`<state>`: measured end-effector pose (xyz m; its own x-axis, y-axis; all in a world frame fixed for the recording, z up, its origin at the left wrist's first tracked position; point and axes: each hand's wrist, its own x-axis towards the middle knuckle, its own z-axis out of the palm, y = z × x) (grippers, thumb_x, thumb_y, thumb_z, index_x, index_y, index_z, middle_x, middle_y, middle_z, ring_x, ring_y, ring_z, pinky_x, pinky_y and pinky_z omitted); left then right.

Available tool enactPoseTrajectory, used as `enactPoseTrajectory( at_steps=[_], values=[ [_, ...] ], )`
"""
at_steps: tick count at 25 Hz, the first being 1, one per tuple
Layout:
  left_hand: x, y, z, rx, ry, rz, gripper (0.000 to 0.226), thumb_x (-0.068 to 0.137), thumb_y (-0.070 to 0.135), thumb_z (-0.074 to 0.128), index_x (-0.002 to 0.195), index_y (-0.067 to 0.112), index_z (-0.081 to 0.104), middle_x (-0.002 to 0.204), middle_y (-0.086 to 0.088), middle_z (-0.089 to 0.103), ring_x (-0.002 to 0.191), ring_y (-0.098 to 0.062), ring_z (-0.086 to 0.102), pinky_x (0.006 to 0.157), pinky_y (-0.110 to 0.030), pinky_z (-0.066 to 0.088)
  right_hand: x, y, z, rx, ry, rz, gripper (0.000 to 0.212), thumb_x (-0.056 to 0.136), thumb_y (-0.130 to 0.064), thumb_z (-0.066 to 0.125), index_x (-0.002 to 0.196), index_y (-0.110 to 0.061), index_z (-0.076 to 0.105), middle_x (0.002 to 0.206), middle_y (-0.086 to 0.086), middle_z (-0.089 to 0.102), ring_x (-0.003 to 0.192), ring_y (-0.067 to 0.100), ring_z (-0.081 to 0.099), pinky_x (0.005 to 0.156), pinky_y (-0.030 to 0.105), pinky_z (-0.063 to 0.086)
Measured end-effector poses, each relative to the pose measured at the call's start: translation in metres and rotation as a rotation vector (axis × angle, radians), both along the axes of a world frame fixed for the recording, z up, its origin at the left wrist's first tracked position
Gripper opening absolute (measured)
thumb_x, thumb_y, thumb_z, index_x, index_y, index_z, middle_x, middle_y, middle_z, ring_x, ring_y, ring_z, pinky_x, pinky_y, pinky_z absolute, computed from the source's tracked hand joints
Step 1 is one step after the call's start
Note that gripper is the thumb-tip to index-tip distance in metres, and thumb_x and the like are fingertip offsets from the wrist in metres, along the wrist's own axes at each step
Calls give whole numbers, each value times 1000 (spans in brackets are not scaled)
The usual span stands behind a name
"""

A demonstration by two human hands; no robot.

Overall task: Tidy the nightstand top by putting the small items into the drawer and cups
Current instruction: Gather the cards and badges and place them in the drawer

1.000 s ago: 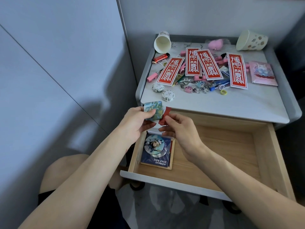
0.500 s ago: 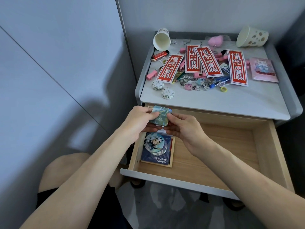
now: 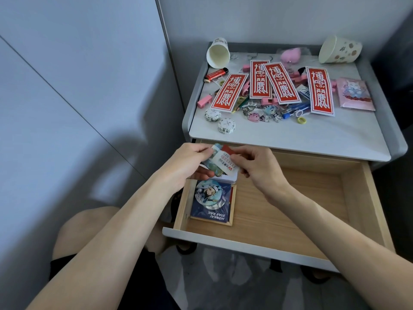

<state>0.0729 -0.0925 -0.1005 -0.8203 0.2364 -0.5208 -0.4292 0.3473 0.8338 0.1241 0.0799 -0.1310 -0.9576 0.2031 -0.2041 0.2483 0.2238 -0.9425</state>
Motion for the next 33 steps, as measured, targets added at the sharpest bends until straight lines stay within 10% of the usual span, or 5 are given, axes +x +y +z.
enactPoseTrajectory(
  at_steps=[16,27,33],
  values=[
    [-7,-3,-8,-161,-14,-321,25,82,9,79,106,10,71,88,-12,73,65,-15,61,50,-19,50,-4,-4,-6,240,148,98,10,86,-15,70,89,-23,75,81,-7,70,73,5,61,64,14,46],
    [-11,-9,-16,-408,98,-383,36,77,9,83,110,9,70,82,-3,68,60,-13,59,53,-22,49,3,-12,-33,-359,-378,186,23,85,-16,73,99,2,70,78,9,67,56,10,53,49,18,43],
    [-19,-24,-32,-859,274,-248,42,85,35,76,111,7,58,98,-14,68,87,-35,70,82,-46,59,1,-42,-60,-184,-500,-20,18,84,-13,75,91,3,71,68,11,67,45,12,54,46,20,47]
  ],
)
